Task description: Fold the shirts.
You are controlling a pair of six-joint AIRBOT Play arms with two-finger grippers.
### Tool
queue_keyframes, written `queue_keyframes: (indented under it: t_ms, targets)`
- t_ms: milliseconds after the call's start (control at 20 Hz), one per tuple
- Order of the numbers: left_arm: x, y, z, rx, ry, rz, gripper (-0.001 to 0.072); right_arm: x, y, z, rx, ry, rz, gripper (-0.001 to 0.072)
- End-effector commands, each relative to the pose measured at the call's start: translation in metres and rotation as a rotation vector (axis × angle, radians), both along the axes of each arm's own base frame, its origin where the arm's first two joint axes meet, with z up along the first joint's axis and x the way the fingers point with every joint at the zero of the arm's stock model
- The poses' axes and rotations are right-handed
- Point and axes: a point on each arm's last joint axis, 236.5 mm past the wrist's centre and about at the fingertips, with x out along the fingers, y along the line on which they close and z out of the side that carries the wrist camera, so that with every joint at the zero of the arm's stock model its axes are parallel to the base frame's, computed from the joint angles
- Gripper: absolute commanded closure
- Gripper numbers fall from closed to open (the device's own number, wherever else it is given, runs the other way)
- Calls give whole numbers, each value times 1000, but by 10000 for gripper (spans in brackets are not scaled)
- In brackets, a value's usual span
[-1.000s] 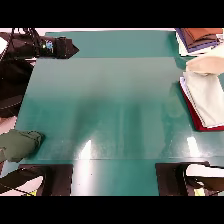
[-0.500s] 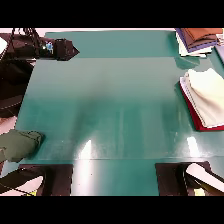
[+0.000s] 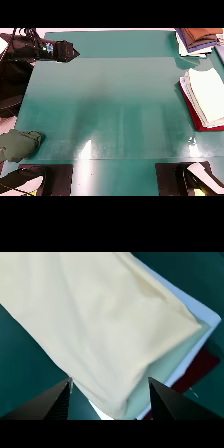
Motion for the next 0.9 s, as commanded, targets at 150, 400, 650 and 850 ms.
queue_keyframes:
  t_ms: [150, 400, 650, 850]
  targets:
    - [-1, 0, 0, 2, 2, -2, 678, 83, 118, 75, 48, -282, 324, 150]
    - [0, 0, 0, 1, 0, 0, 678, 112, 270, 78, 57, -299, 741, 161]
    - [9, 2, 11, -22, -47, 26, 677, 109, 358, 75, -82, -316, 982, 199]
    - [15, 3, 18, -39, -81, 45, 677, 93, 401, 74, -80, -323, 1104, 693]
